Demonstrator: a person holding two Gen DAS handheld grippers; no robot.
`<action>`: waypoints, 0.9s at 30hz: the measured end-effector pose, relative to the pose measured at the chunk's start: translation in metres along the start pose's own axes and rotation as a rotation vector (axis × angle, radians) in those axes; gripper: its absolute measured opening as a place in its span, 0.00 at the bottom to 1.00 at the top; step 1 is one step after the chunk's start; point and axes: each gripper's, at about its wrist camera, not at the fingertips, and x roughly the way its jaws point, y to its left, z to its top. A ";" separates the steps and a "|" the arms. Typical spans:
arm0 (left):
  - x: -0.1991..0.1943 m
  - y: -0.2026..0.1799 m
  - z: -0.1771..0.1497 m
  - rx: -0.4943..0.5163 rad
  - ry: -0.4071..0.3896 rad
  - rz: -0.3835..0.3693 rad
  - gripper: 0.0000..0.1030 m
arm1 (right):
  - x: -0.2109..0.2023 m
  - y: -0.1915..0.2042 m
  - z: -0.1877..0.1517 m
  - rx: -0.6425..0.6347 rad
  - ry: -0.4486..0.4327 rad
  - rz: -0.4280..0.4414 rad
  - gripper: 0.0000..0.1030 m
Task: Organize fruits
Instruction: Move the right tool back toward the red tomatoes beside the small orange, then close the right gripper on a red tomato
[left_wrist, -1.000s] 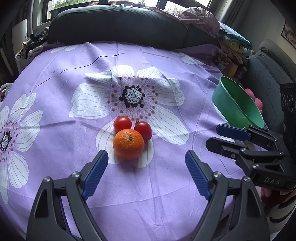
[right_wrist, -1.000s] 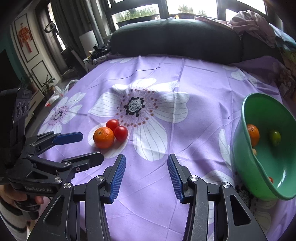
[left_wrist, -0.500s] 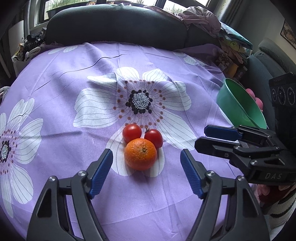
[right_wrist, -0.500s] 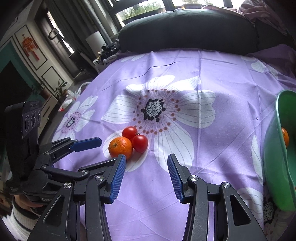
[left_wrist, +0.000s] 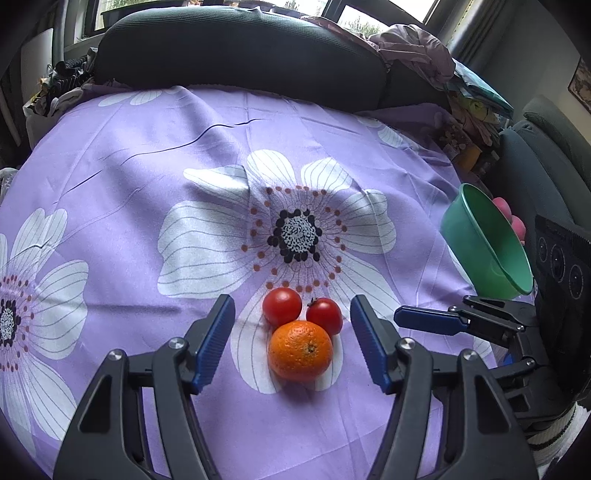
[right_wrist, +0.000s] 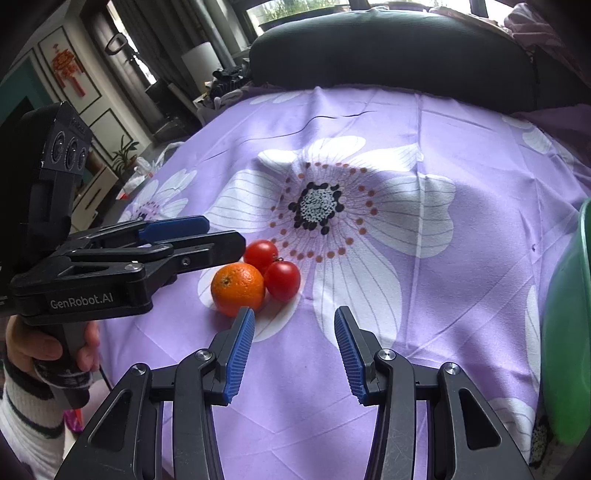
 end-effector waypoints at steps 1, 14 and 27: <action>0.002 0.001 0.000 -0.006 0.005 -0.003 0.60 | 0.001 0.001 0.000 -0.003 0.002 0.007 0.46; 0.030 0.005 0.018 0.053 0.121 0.036 0.46 | 0.027 0.008 0.015 -0.111 0.061 -0.066 0.46; 0.055 -0.002 0.018 0.181 0.207 0.061 0.36 | 0.058 0.017 0.027 -0.265 0.118 -0.105 0.33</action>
